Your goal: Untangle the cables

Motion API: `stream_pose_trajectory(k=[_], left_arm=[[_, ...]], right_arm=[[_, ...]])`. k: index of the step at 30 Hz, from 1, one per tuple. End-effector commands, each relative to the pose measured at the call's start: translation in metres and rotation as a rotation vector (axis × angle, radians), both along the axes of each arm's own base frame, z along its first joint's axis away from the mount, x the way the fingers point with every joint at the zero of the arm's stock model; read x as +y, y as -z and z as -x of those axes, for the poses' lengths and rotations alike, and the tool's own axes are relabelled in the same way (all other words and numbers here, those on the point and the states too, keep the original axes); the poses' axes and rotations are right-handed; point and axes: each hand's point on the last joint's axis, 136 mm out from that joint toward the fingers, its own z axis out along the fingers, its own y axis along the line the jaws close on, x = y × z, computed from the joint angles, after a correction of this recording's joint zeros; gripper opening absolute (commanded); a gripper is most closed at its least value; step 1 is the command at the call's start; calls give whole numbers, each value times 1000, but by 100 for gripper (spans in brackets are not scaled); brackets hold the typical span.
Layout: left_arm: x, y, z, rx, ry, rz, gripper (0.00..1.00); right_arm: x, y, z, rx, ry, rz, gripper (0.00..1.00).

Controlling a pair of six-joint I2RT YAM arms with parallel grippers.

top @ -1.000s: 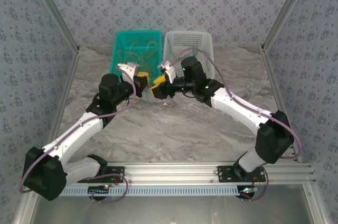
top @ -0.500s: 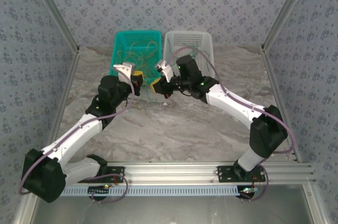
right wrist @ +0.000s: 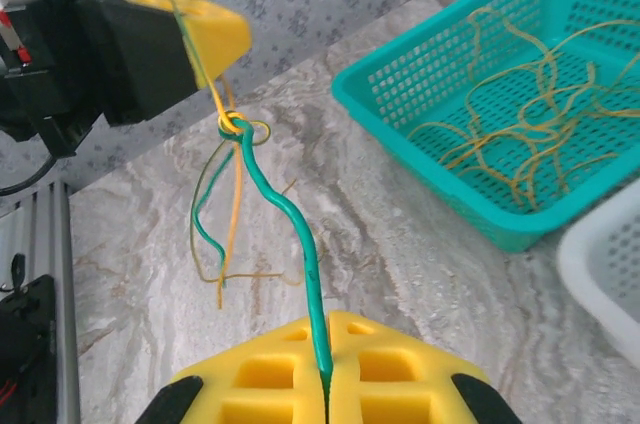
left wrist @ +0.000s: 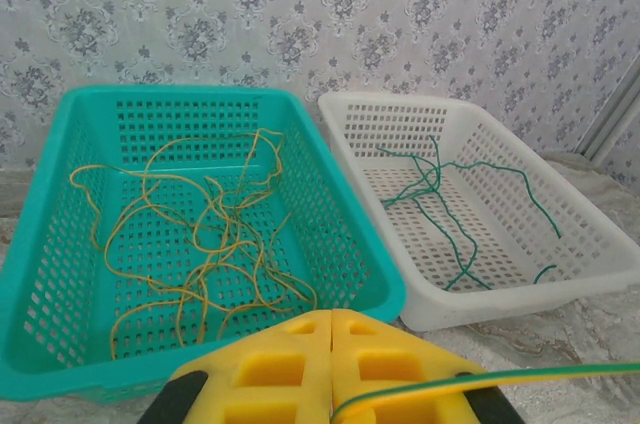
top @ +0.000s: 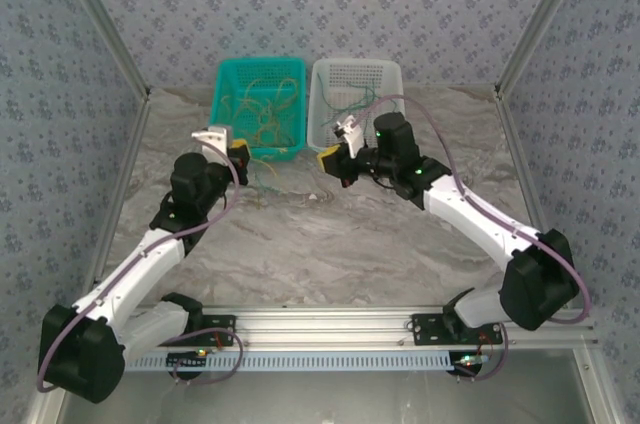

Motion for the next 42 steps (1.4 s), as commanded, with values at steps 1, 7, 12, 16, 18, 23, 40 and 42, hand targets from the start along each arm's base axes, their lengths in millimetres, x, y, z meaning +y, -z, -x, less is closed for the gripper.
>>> stream_pose_trajectory(k=[1,7,12,16,18,23,40,42], left_arm=[[41,-25,-4,-67,-185,35,0],[49,-29,1,-93,-205,38,0],[50,-28,0,-88,-213,36,0],[44,-30,0,-93,-178,40,0],[35,-33,0,-99,-126,36,0],[33,-40,0,-111,-115,28,0],[-135,-50,24,-82,435,45,0],[-153,-43,27,-56,473,72,0]], right_arm=[[-37,-14,-12,-21,129,-32,0],[-79,-26,-27,-18,319,-64,0],[-124,-27,-42,-6,553,-98,0],[-141,-26,-44,2,627,-123,0],[-136,-25,-42,4,595,-118,0],[-178,-12,-53,70,796,-124,0],[-62,-5,-52,122,495,-139,0],[-58,-4,-54,132,501,-152,0]])
